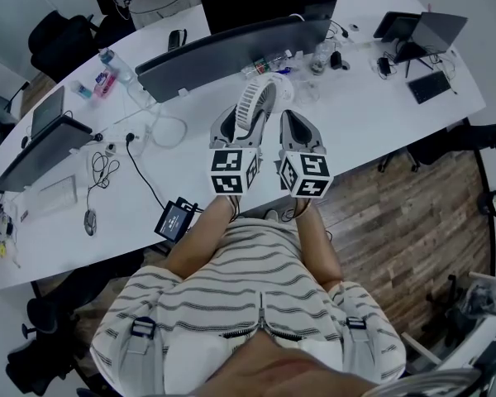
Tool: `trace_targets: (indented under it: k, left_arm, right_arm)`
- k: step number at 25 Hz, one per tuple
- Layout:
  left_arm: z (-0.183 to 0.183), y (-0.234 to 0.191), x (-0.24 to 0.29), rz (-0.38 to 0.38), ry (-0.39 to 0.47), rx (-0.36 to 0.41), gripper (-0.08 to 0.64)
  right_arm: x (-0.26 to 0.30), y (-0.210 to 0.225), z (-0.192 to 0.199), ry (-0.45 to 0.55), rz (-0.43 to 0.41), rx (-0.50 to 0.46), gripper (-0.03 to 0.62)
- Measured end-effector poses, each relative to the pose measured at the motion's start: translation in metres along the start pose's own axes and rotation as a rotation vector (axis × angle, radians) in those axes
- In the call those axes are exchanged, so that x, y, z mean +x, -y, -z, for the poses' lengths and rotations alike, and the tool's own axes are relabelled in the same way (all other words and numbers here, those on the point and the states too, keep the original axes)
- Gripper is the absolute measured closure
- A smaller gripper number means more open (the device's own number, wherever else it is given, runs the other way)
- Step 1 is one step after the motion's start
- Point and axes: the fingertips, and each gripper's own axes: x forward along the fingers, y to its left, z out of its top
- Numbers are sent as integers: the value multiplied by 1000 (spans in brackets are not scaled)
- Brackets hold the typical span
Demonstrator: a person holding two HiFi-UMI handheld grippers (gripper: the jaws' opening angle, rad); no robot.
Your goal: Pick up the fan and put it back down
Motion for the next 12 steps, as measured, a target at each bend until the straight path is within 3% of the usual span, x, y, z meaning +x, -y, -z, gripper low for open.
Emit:
trace_targets:
  k: [12]
  left_arm:
    - [1,-3,0,0,-1,-6,331]
  right_arm:
    - [-2,-3,-2,8,4,-20,580]
